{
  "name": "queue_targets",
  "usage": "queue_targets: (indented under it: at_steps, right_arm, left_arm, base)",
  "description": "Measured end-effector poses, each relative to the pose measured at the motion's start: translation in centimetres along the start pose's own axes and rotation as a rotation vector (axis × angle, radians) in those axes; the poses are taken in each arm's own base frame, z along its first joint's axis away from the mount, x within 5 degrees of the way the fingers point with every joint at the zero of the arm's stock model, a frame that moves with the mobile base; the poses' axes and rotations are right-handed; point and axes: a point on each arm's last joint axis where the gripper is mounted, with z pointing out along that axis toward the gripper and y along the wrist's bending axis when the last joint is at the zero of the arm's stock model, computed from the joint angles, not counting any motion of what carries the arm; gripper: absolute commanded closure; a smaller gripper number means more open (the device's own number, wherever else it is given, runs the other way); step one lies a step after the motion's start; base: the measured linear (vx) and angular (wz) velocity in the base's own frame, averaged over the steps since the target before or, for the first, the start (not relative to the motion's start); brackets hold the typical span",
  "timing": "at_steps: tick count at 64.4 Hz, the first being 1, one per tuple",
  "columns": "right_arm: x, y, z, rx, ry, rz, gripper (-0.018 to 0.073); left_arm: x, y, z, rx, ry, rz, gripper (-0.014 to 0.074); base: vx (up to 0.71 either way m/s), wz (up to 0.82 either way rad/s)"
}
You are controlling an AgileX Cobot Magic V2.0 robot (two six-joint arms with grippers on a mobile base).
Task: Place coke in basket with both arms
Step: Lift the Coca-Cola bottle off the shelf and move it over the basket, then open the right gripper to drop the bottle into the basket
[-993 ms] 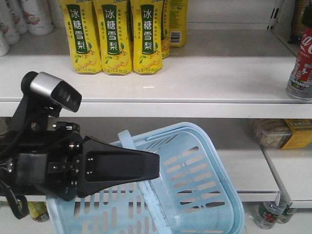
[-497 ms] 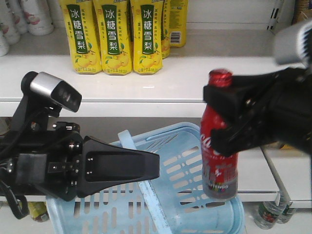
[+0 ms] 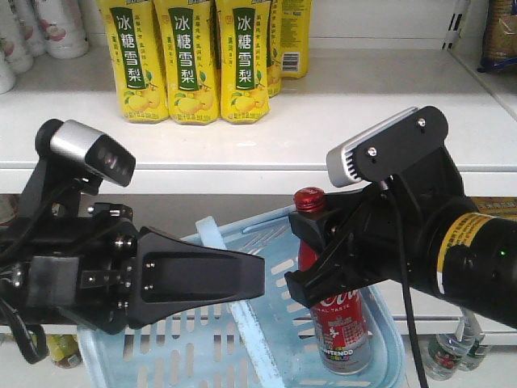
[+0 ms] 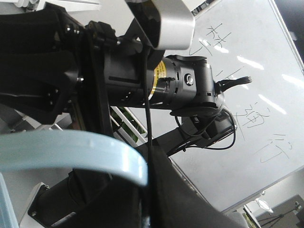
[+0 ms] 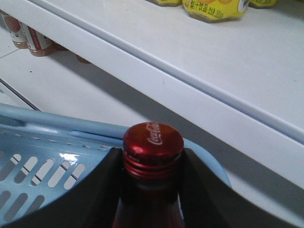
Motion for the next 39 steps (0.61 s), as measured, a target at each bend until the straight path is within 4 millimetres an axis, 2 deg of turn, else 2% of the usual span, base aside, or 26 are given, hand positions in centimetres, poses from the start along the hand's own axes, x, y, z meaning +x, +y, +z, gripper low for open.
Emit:
queue_targets:
  at_steps: [6,11,21,26,30,39]
  right_arm:
    - [-0.2,0.1,0.0,-0.007,-0.015,-0.009,0.0084]
    - [-0.2,0.1,0.0,-0.007,-0.017,-0.017,0.0039]
    - [-0.3,0.0,-0.3,-0.003,-0.019,-0.022,0.0055]
    - [-0.3,-0.2,-0.9,0.008,-0.017,-0.02,0.0118]
    - [-0.2,-0.5,-1.7,0.028,-0.013,-0.025,0.0213]
    - [0.0,-1.9,-5.0,0.109,-0.009,-0.038,0.0487]
  left_arm:
    - [0.0,0.0,0.0,-0.001,0.001,0.001,0.0603]
    - [0.1,0.1,0.0,-0.011,0.005,0.0,0.0603]
    - [0.5,0.8,0.0,-0.062,0.035,0.008,0.0603]
    - [0.6,0.9,-0.1,-0.063,0.041,0.009,0.0603]
    - [0.5,0.7,0.0,-0.047,0.036,0.004,0.0603]
    - [0.5,0.5,0.0,-0.033,0.029,-0.001,0.0603]
  base:
    - [0.0,0.0]
    - [0.0,0.0]
    - [0.0,0.0]
    - [0.0,0.0]
    - [0.0,0.0]
    - [0.0,0.0]
